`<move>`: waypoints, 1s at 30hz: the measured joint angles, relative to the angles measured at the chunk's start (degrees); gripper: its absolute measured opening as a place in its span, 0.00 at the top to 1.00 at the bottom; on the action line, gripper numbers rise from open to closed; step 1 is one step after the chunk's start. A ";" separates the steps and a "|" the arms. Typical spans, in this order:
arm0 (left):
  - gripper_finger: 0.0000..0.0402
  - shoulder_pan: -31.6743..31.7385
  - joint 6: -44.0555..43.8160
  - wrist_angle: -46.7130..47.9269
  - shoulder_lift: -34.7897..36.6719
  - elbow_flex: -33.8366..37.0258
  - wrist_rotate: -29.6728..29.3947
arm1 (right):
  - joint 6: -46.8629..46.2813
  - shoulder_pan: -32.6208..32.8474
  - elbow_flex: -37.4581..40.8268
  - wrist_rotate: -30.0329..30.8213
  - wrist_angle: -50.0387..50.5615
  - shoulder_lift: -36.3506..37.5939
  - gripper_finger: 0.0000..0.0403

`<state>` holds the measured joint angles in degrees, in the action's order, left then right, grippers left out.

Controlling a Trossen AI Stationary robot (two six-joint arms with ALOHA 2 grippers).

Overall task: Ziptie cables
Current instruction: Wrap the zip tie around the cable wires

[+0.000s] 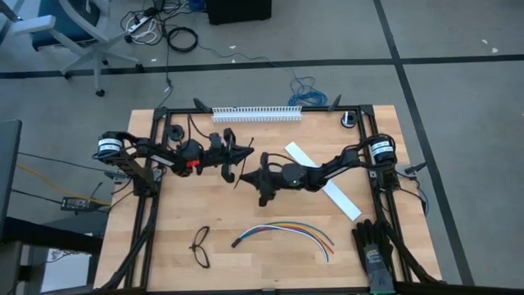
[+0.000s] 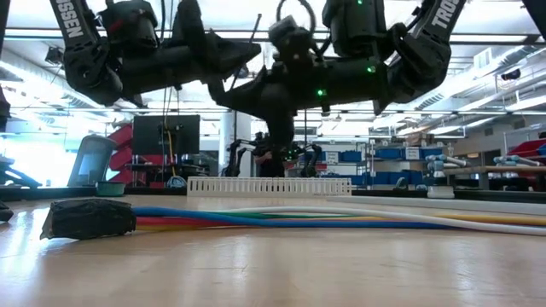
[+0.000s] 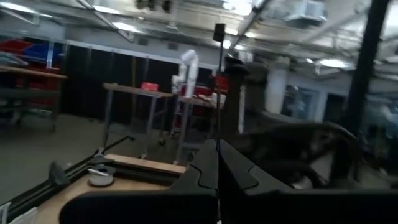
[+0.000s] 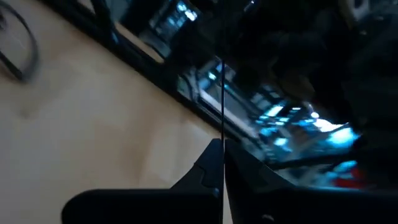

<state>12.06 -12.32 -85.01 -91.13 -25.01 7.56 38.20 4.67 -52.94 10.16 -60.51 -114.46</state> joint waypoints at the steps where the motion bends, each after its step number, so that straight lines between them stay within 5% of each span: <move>1: 1.00 0.34 0.33 -0.07 0.00 0.32 0.97 | -2.36 -0.36 0.87 -1.71 -0.70 0.30 1.00; 15: 1.00 1.35 26.82 -2.50 0.13 6.45 1.65 | -43.38 -6.93 5.96 -25.05 -7.62 3.59 1.00; 20: 1.00 1.35 34.38 -0.68 0.13 6.47 1.71 | -50.66 -8.33 5.91 -30.10 -9.83 3.59 1.00; 30: 1.00 1.35 35.90 1.14 0.13 6.47 2.21 | -58.88 -10.10 5.91 -34.43 -9.02 3.59 1.00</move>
<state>13.41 23.57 -83.87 -91.00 -18.55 9.77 -20.69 -5.43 -47.03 -24.27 -69.54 -110.87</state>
